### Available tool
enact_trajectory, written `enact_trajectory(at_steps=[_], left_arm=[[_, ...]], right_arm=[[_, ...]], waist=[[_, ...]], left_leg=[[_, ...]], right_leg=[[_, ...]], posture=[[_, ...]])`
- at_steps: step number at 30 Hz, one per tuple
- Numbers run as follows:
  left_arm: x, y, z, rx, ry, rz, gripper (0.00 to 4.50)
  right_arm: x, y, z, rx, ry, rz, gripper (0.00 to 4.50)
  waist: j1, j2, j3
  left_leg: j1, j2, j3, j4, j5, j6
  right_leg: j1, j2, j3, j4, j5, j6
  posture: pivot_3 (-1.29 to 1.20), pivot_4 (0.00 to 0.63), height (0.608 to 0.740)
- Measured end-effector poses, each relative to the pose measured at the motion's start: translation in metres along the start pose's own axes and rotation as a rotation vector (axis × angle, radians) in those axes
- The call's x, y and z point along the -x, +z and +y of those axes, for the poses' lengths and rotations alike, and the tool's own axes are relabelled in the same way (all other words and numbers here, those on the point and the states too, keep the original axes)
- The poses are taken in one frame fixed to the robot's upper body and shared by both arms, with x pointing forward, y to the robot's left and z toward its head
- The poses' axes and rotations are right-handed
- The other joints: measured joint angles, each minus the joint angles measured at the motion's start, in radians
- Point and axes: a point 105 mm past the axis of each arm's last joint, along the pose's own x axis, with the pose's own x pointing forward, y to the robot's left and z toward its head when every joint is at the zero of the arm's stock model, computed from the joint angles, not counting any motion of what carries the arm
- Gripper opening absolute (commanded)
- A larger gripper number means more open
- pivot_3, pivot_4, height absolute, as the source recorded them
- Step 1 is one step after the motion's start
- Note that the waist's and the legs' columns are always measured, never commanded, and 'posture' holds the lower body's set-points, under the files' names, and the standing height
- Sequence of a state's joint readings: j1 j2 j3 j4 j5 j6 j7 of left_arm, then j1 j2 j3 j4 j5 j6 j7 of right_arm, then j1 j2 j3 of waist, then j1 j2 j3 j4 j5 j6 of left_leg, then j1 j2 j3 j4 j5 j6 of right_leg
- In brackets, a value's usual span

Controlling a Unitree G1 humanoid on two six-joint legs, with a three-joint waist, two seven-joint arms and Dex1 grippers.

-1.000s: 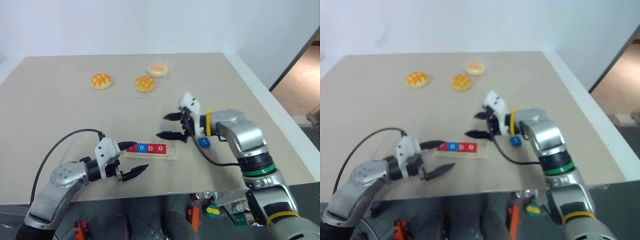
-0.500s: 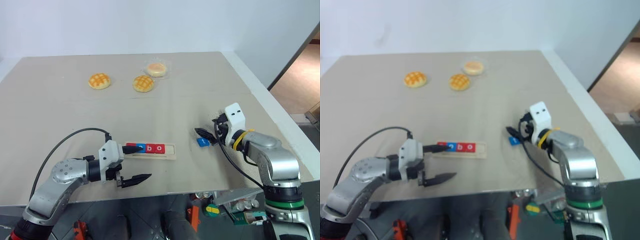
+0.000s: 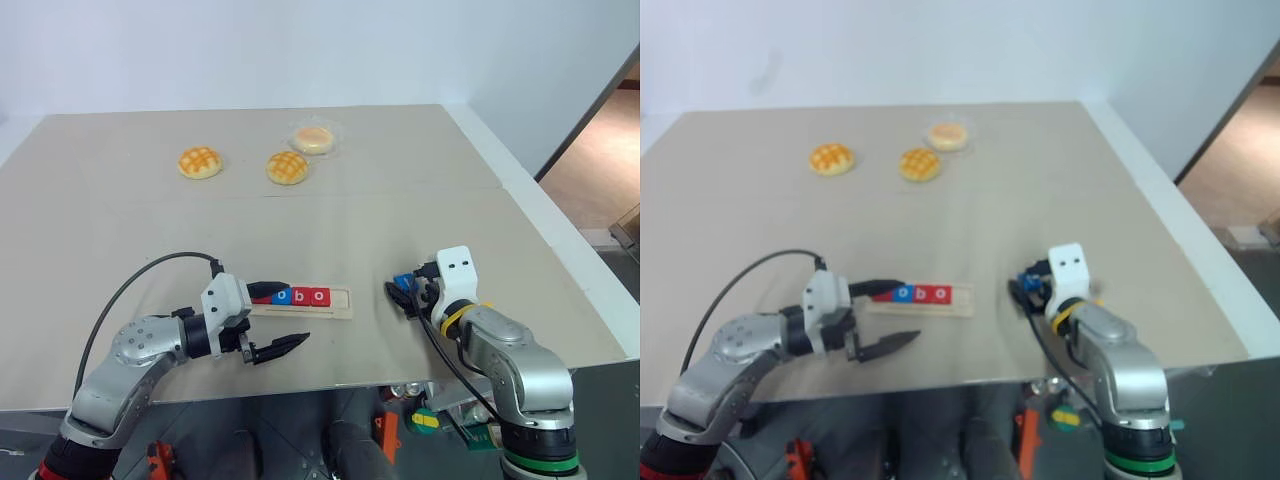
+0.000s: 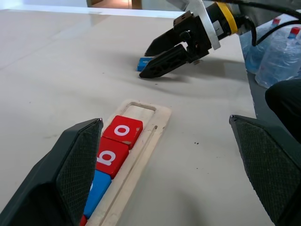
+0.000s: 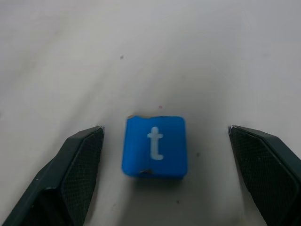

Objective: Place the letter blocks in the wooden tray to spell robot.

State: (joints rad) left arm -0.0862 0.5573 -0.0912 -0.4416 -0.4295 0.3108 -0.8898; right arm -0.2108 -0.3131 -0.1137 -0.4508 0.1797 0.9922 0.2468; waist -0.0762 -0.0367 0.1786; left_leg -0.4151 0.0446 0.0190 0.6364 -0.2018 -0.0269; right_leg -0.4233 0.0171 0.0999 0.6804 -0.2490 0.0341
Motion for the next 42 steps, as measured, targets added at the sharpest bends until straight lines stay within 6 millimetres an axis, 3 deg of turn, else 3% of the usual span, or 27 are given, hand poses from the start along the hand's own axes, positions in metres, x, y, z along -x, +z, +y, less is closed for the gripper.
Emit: enact_trajectory(at_steps=[7, 13, 19, 30, 32, 34, 35, 36, 38, 42], left_arm=[[-0.001, -0.001, -0.001, -0.012, -0.002, 0.008, 4.5], [-0.002, -0.003, -0.003, -0.009, -0.016, 0.015, 4.5], [-0.003, -0.006, -0.005, -0.008, -0.03, 0.028, 4.5], [-0.002, -0.012, -0.005, 0.002, -0.042, 0.047, 4.5], [-0.002, -0.012, -0.005, 0.001, -0.042, 0.048, 4.5], [-0.001, -0.012, -0.005, -0.002, -0.042, 0.05, 4.5], [-0.001, -0.012, -0.004, -0.01, -0.042, 0.051, 4.5], [-0.001, -0.012, -0.004, -0.011, -0.042, 0.053, 4.5], [0.0, -0.013, -0.004, -0.014, -0.04, 0.064, 4.5], [0.001, -0.014, -0.004, -0.015, -0.039, 0.068, 4.5]], right_arm=[[0.003, -0.003, 0.013, -0.009, -0.026, -0.018, 1.24], [0.01, -0.003, 0.045, -0.033, 0.019, 0.002, 1.23], [0.014, 0.017, 0.076, 0.0, 0.102, -0.029, 1.23], [0.015, 0.007, 0.066, -0.011, 0.033, 0.025, 1.23], [0.015, 0.007, 0.068, -0.021, 0.045, 0.028, 2.24], [0.015, 0.006, 0.071, -0.027, 0.063, 0.034, 2.84], [0.015, 0.006, 0.073, -0.028, 0.074, 0.034, 3.41], [0.015, 0.006, 0.073, -0.028, 0.075, 0.034, 3.54], [0.015, 0.007, 0.072, -0.018, 0.074, 0.026, 4.25], [0.015, 0.028, 0.052, 0.043, 0.044, -0.032, 4.38]], waist=[[0.0, 0.0, 0.0], [-0.002, 0.0, 0.0], [-0.001, -0.001, 0.0], [-0.001, -0.001, 0.0], [-0.001, -0.001, 0.0], [-0.001, -0.001, 0.0], [-0.001, -0.001, 0.0], [-0.001, -0.001, 0.0], [-0.001, -0.001, 0.0], [-0.001, 0.0, 0.0]], left_leg=[[0.0, 0.0, -0.001, 0.0, 0.0, 0.0], [0.0, 0.001, -0.001, 0.0, 0.0, 0.0], [-0.001, 0.001, -0.001, 0.0, 0.0, 0.0], [-0.002, 0.001, -0.002, 0.0, 0.0, 0.0], [-0.002, 0.001, -0.002, 0.0, 0.0, 0.0], [-0.002, 0.001, -0.002, 0.0, 0.0, 0.0], [-0.002, 0.001, -0.002, 0.0, 0.0, 0.0], [-0.002, 0.001, -0.002, 0.0, 0.0, 0.0], [-0.002, 0.0, -0.002, 0.0, 0.0, 0.0], [-0.003, 0.0, -0.001, 0.001, 0.0, 0.0]], right_leg=[[0.0, 0.0, -0.001, 0.0, 0.0, 0.0], [0.0, 0.001, 0.0, 0.0, 0.0, -0.001], [0.0, 0.0, -0.001, 0.0, 0.0, -0.001], [-0.001, 0.0, -0.002, 0.0, -0.001, -0.001], [-0.001, 0.0, -0.002, 0.0, -0.001, -0.001], [-0.001, 0.0, -0.002, 0.0, -0.001, -0.001], [-0.002, 0.0, -0.002, 0.0, -0.001, -0.001], [-0.001, 0.0, -0.002, 0.0, -0.001, -0.001], [-0.001, 0.0, -0.002, 0.0, -0.001, -0.001], [-0.001, -0.001, -0.002, 0.0, 0.0, 0.0]], posture=[[0.0, 0.15, 0.74], [0.0, 0.15, 0.74], [0.0, 0.15, 0.74], [0.0, 0.15, 0.74], [0.0, 0.15, 0.74], [0.0, 0.15, 0.74], [0.0, 0.15, 0.74], [0.0, 0.15, 0.74], [0.0, 0.15, 0.74], [0.0, 0.15, 0.74]])
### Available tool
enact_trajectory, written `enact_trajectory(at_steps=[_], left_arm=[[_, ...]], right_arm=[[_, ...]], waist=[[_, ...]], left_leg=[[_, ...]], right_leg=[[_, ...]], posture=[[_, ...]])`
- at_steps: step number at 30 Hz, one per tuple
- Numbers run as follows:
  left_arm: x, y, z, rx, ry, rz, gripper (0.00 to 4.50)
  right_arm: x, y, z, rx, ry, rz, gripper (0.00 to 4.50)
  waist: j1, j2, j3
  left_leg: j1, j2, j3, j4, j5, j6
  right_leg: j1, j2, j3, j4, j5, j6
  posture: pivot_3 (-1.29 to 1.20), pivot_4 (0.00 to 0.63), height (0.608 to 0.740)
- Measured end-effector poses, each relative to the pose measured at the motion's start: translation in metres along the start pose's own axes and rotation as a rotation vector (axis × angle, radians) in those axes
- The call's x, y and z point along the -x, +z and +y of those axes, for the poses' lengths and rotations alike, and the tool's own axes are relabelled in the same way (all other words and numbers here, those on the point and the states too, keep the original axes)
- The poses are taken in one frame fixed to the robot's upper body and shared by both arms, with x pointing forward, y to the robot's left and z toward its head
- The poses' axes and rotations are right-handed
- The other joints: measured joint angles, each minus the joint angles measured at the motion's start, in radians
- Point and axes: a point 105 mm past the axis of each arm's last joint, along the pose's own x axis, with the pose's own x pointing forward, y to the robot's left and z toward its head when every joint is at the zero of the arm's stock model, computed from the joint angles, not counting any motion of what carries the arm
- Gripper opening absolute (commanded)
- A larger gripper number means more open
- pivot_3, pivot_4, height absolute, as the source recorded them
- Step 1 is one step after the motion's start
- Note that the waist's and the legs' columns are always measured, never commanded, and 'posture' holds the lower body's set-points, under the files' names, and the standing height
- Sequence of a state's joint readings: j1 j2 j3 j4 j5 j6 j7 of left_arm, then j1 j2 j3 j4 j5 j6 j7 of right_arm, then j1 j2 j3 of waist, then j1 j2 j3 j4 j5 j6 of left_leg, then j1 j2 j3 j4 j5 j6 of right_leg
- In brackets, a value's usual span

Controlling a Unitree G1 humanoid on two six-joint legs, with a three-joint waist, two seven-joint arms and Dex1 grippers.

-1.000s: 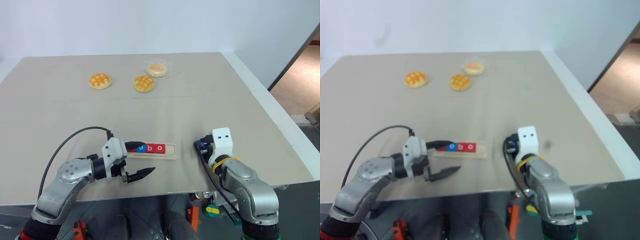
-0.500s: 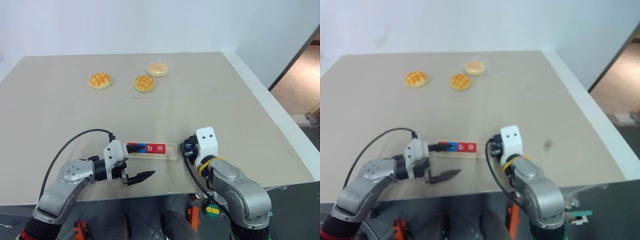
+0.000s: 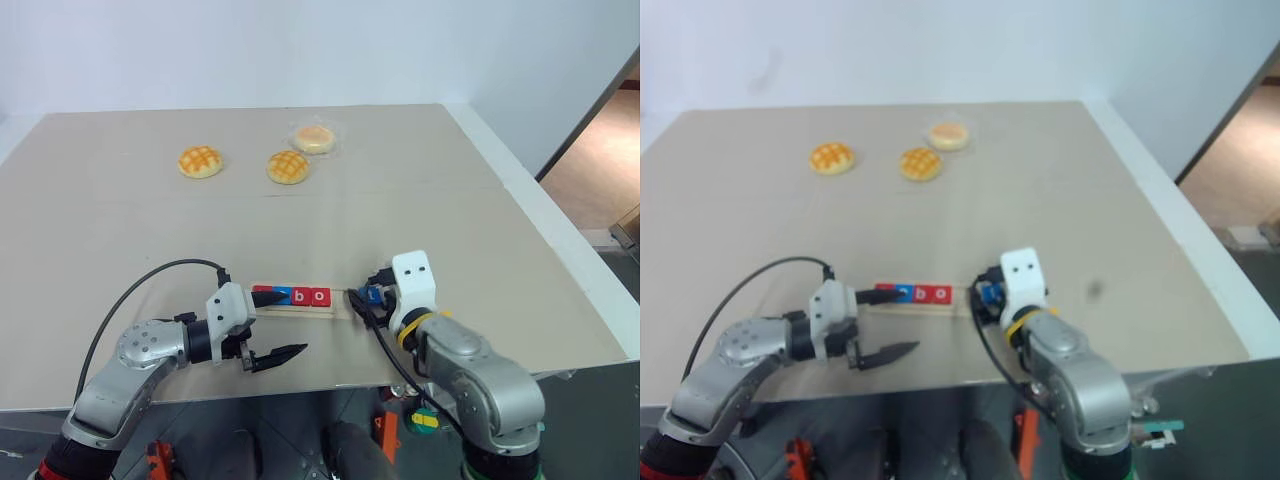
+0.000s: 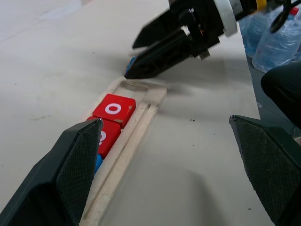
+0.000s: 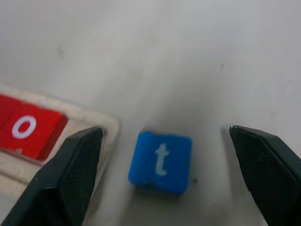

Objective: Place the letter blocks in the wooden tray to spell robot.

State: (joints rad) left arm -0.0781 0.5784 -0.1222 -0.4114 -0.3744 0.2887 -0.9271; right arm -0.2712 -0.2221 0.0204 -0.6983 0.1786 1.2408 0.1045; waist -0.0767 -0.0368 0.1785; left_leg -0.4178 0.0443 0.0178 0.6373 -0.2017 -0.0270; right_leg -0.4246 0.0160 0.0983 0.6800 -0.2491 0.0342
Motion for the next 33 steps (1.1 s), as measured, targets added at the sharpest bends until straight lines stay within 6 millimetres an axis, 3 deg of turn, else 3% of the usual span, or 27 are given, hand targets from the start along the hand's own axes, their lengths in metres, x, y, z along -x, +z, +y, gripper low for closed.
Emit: enact_trajectory(at_steps=[2, 4, 6, 12, 15, 33], left_arm=[[0.0, 0.0, 0.0, 0.0, 0.001, 0.002, 4.5], [0.0, 0.0, 0.0, -0.001, 0.001, 0.002, 4.5], [0.0, 0.0, 0.0, -0.003, -0.002, -0.004, 4.5], [-0.006, 0.003, -0.002, -0.007, -0.028, -0.029, 4.5], [-0.007, 0.005, -0.001, -0.012, -0.027, -0.039, 4.5], [0.001, 0.001, 0.001, -0.005, 0.049, -0.019, 4.5]], right_arm=[[0.001, 0.035, -0.038, 0.092, -0.038, -0.084, 4.38], [0.001, 0.051, -0.05, 0.134, -0.015, -0.126, 4.38], [-0.006, 0.057, -0.048, 0.187, 0.117, -0.145, 4.38], [-0.024, 0.018, -0.018, 0.356, 0.726, -0.038, 4.38], [-0.029, 0.002, -0.015, 0.423, 0.89, 0.01, 4.38], [-0.032, 0.001, -0.021, 0.504, 1.005, 0.018, 4.38]], waist=[[0.0, 0.0, 0.0], [0.0, 0.0, 0.0], [-0.001, -0.001, 0.0], [-0.001, 0.0, 0.0], [0.0, 0.0, 0.0], [0.001, 0.0, 0.0]], left_leg=[[0.0, -0.002, 0.001, 0.001, 0.0, 0.0], [0.0, -0.002, 0.001, 0.0, 0.0, 0.001], [0.001, -0.001, 0.001, -0.001, 0.0, 0.001], [0.002, 0.0, 0.001, -0.002, -0.002, 0.004], [0.001, 0.0, 0.0, -0.001, -0.002, 0.004], [0.002, 0.0, 0.0, 0.0, -0.001, 0.003]], right_leg=[[0.001, -0.002, 0.0, -0.001, 0.0, 0.001], [0.001, -0.002, 0.0, -0.001, 0.0, 0.001], [0.001, 0.0, 0.0, -0.002, 0.0, 0.0], [0.001, 0.002, 0.0, -0.002, -0.001, -0.001], [0.001, 0.001, 0.0, -0.001, -0.001, -0.001], [0.002, 0.001, 0.0, 0.0, 0.0, 0.0]], posture=[[0.0, 0.15, 0.74], [0.0, 0.15, 0.74], [0.0, 0.15, 0.74], [0.0, 0.15, 0.74], [0.0, 0.15, 0.74], [0.0, 0.15, 0.74]])
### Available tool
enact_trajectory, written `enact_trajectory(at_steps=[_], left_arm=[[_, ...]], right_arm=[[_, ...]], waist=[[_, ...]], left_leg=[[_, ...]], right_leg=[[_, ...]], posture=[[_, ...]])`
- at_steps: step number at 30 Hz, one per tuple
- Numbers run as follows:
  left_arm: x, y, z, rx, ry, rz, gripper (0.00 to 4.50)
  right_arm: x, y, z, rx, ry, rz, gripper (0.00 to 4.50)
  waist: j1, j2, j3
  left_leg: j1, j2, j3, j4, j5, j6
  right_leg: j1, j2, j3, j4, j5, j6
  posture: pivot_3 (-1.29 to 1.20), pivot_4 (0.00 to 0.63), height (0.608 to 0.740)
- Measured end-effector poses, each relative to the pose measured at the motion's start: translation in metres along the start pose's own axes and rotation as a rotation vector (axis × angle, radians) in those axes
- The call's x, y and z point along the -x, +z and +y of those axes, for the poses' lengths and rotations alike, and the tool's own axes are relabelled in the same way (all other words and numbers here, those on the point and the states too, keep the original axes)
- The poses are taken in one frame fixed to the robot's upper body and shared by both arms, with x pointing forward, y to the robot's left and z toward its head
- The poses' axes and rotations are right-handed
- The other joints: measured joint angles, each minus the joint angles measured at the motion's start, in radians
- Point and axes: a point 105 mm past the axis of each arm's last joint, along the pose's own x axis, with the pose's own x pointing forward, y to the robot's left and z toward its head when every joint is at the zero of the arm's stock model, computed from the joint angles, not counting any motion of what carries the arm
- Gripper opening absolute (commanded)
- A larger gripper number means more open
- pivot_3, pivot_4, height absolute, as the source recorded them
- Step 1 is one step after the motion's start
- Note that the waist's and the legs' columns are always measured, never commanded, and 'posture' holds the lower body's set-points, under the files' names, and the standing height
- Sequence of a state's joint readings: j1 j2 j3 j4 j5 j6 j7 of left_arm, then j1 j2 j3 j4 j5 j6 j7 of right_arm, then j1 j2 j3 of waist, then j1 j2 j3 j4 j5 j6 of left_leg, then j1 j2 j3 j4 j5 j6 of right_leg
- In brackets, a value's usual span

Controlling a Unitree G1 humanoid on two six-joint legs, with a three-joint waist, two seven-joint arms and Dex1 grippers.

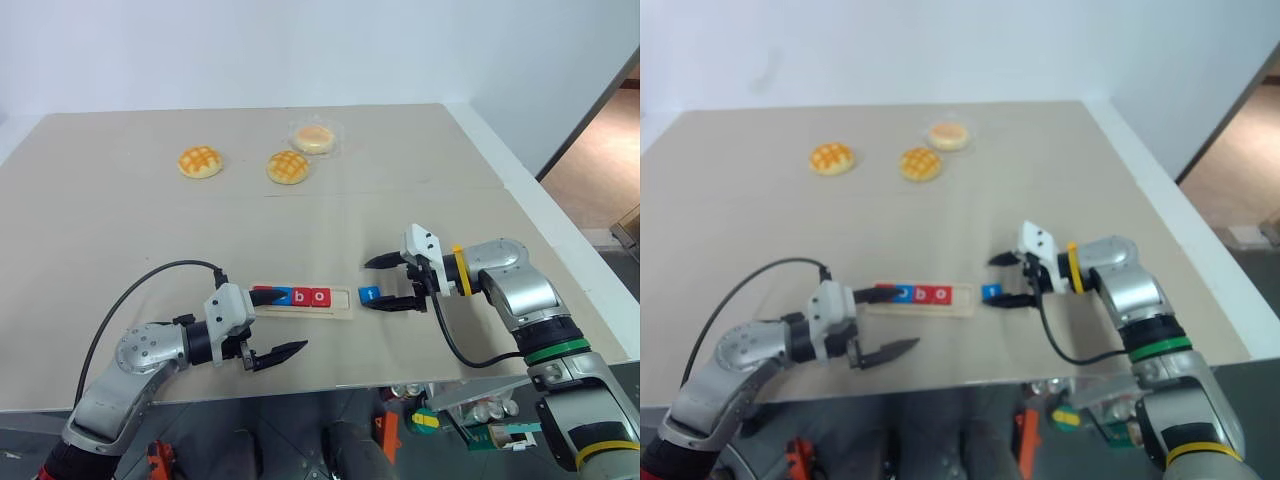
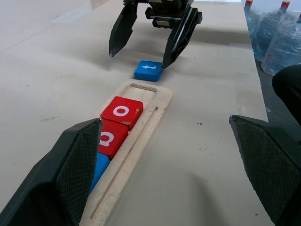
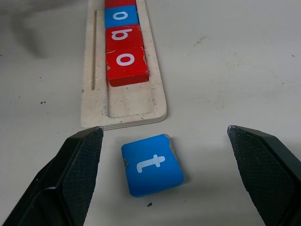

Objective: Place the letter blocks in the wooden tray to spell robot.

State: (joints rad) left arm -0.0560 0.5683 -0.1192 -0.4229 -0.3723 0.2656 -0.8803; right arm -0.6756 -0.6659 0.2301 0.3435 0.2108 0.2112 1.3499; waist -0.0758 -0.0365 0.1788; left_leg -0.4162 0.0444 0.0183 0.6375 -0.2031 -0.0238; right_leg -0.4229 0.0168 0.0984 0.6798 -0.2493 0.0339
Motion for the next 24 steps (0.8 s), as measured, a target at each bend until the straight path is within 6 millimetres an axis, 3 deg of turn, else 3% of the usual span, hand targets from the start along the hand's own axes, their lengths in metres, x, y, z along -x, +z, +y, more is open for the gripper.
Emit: enact_trajectory(at_steps=[22, 24], left_arm=[[0.0, 0.001, 0.0, -0.003, 0.003, -0.001, 4.5], [0.0, 0.001, 0.0, -0.004, 0.002, -0.001, 4.5]], right_arm=[[0.0, -0.012, 0.006, 0.021, 0.044, 0.021, 4.38], [-0.004, -0.013, 0.005, 0.008, 0.038, 0.009, 4.14]], waist=[[0.0, 0.0, 0.0], [0.0, 0.0, 0.0]], left_leg=[[0.002, 0.0, 0.0, 0.0, 0.0, 0.0], [0.002, 0.0, 0.0, 0.0, 0.0, 0.0]], right_leg=[[0.001, 0.0, 0.0, 0.001, 0.0, 0.0], [0.001, 0.0, 0.0, 0.001, 0.001, -0.001]], posture=[[0.0, 0.15, 0.74], [0.0, 0.15, 0.74]])
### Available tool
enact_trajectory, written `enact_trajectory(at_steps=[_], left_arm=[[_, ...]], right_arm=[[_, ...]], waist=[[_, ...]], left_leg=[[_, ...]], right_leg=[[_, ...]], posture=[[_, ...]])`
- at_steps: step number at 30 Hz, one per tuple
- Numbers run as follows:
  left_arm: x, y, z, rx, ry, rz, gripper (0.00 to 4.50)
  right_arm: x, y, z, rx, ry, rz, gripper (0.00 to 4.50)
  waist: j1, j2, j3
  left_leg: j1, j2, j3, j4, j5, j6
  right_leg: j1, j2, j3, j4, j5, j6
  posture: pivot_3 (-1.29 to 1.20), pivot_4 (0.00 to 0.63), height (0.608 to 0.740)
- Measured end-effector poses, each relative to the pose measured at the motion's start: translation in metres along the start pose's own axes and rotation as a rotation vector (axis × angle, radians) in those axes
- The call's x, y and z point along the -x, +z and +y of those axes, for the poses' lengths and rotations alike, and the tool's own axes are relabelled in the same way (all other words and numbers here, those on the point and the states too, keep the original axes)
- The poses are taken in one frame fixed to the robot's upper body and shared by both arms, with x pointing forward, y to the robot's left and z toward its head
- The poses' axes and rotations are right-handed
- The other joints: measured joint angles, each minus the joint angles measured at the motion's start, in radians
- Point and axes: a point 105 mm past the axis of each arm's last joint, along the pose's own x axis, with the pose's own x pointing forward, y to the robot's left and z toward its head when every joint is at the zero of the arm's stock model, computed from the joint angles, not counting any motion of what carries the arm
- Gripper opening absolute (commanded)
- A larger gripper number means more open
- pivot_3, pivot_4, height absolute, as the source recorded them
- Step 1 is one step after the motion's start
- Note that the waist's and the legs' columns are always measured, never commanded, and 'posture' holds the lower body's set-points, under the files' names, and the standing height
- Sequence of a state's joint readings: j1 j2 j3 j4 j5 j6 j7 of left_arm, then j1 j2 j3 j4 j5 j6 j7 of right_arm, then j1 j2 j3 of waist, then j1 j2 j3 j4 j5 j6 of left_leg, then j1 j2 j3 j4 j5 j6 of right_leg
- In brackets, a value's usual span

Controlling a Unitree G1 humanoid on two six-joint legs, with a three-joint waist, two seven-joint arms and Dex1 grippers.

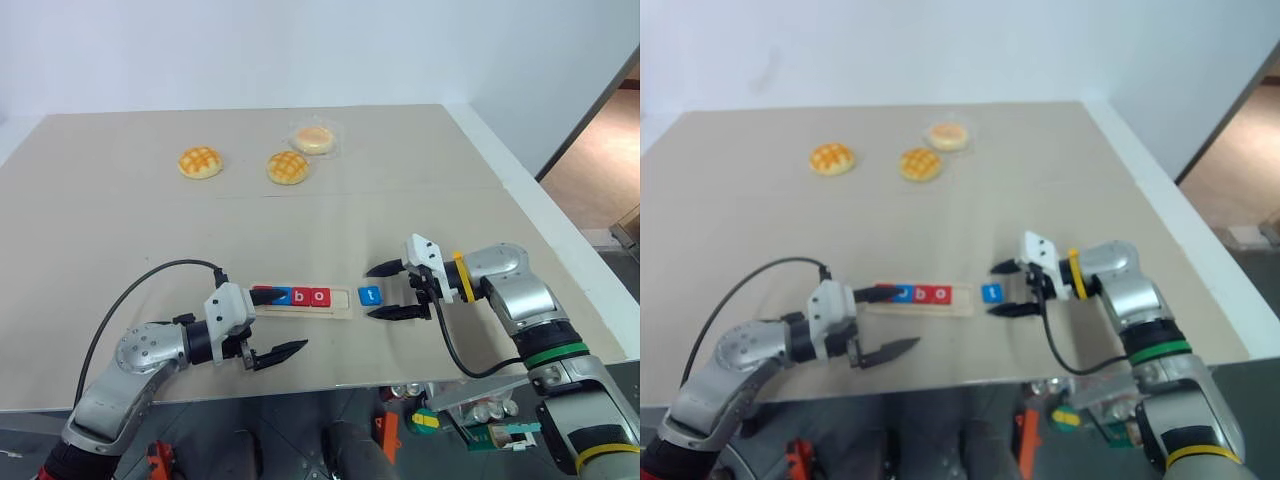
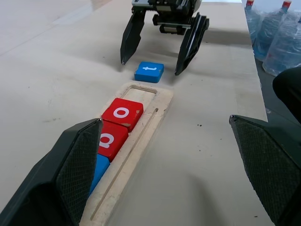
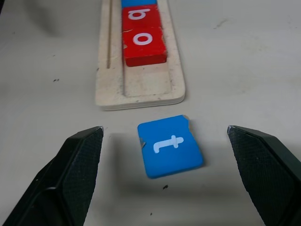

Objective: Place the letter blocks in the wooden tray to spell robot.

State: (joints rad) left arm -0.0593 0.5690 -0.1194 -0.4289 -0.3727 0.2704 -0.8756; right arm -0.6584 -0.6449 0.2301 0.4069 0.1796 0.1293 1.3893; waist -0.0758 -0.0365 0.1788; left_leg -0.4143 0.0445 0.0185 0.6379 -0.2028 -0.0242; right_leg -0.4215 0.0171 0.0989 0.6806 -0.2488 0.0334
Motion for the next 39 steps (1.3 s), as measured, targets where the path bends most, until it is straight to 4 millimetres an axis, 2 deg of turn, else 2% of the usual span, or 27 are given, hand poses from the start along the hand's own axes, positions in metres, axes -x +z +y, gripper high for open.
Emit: enact_trajectory(at_steps=[3, 8, 9, 10, 13, 14, 22, 27, 31, 34, 39], left_arm=[[0.0, 0.0, 0.0, 0.0, 0.0, 0.0, 4.5], [0.0, 0.0, 0.0, -0.001, 0.0, 0.001, 4.5], [0.0, 0.0, 0.0, -0.002, 0.002, 0.004, 4.5], [0.0, 0.0, 0.0, -0.002, 0.002, 0.004, 4.5], [0.0, -0.001, 0.0, -0.003, 0.003, 0.005, 4.5], [0.0, -0.001, 0.001, -0.003, 0.003, 0.006, 4.5], [0.0, -0.002, 0.002, -0.009, 0.008, 0.014, 4.5], [0.0, -0.003, 0.002, -0.004, 0.011, 0.016, 4.5], [0.0, -0.007, 0.007, 0.017, 0.053, 0.023, 4.5], [0.0, -0.01, 0.011, 0.029, 0.081, 0.029, 4.5], [0.001, -0.012, 0.014, 0.027, 0.105, 0.037, 4.5]], right_arm=[[-0.003, -0.001, 0.0, -0.013, -0.001, -0.008, 4.14], [-0.007, -0.003, 0.0, -0.041, -0.009, -0.014, 3.27], [-0.008, -0.004, 0.004, -0.045, -0.003, -0.015, 2.61], [-0.008, -0.004, 0.004, -0.046, -0.002, -0.015, 2.23], [-0.007, -0.006, 0.009, -0.056, 0.0, -0.009, 1.36], [-0.007, -0.007, 0.011, -0.064, -0.002, -0.009, 1.28], [-0.004, -0.009, 0.026, -0.135, -0.094, 0.004, 1.28], [-0.004, -0.006, 0.024, -0.154, -0.133, 0.008, 1.28], [-0.004, 0.017, 0.013, -0.118, -0.149, -0.015, 1.28], [-0.014, 0.035, 0.014, -0.075, -0.115, -0.04, 1.28], [-0.025, 0.032, 0.022, -0.08, -0.061, -0.028, 1.28]], waist=[[0.0, 0.0, 0.0], [0.0, 0.0, 0.0], [0.001, 0.0, 0.0], [0.001, 0.0, 0.0], [0.002, 0.0, 0.0], [0.002, 0.0, 0.0], [0.004, 0.0, 0.0], [0.004, 0.0, 0.0], [0.0, 0.0, 0.0], [0.001, 0.0, 0.0], [0.004, 0.0, 0.0]], left_leg=[[0.0, 0.0, 0.0, 0.0, 0.0, 0.0], [0.0, 0.0, 0.0, 0.0, 0.0, 0.0], [0.001, 0.0, 0.0, 0.0, 0.0, 0.0], [0.002, 0.0, 0.0, 0.0, 0.0, 0.0], [0.003, 0.0, -0.001, 0.0, 0.0, 0.0], [0.004, 0.0, -0.001, 0.0, 0.0, 0.0], [0.007, 0.0, 0.0, 0.0, 0.0, -0.001], [0.007, 0.0, 0.0, 0.0, 0.001, -0.001], [0.007, 0.001, 0.001, 0.0, 0.001, -0.001], [0.007, 0.001, -0.001, -0.001, 0.001, -0.001], [0.005, 0.0, 0.0, -0.001, 0.0, -0.001]], right_leg=[[0.0, 0.0, 0.0, 0.0, 0.0, 0.0], [0.0, 0.0, 0.0, 0.0, 0.0, 0.0], [0.001, 0.0, 0.0, 0.0, 0.0, 0.0], [0.002, 0.0, 0.0, 0.0, 0.0, 0.0], [0.004, 0.0, -0.001, 0.0, 0.0, 0.0], [0.004, 0.0, -0.001, 0.0, 0.0, 0.0], [0.007, 0.0, 0.0, 0.0, 0.0, 0.0], [0.007, 0.0, 0.0, 0.0, 0.0, 0.001], [0.006, 0.001, 0.001, 0.0, 0.001, 0.0], [0.006, 0.001, 0.0, 0.0, 0.0, 0.0], [0.005, 0.0, 0.0, 0.0, -0.001, 0.0]], posture=[[0.0, 0.15, 0.74], [0.0, 0.15, 0.74], [0.0, 0.15, 0.74], [0.0, 0.15, 0.74], [0.0, 0.15, 0.74], [0.0, 0.15, 0.74], [0.0, 0.15, 0.74], [0.0, 0.15, 0.74], [0.0, 0.15, 0.74], [0.0, 0.15, 0.74], [0.0, 0.15, 0.74]])
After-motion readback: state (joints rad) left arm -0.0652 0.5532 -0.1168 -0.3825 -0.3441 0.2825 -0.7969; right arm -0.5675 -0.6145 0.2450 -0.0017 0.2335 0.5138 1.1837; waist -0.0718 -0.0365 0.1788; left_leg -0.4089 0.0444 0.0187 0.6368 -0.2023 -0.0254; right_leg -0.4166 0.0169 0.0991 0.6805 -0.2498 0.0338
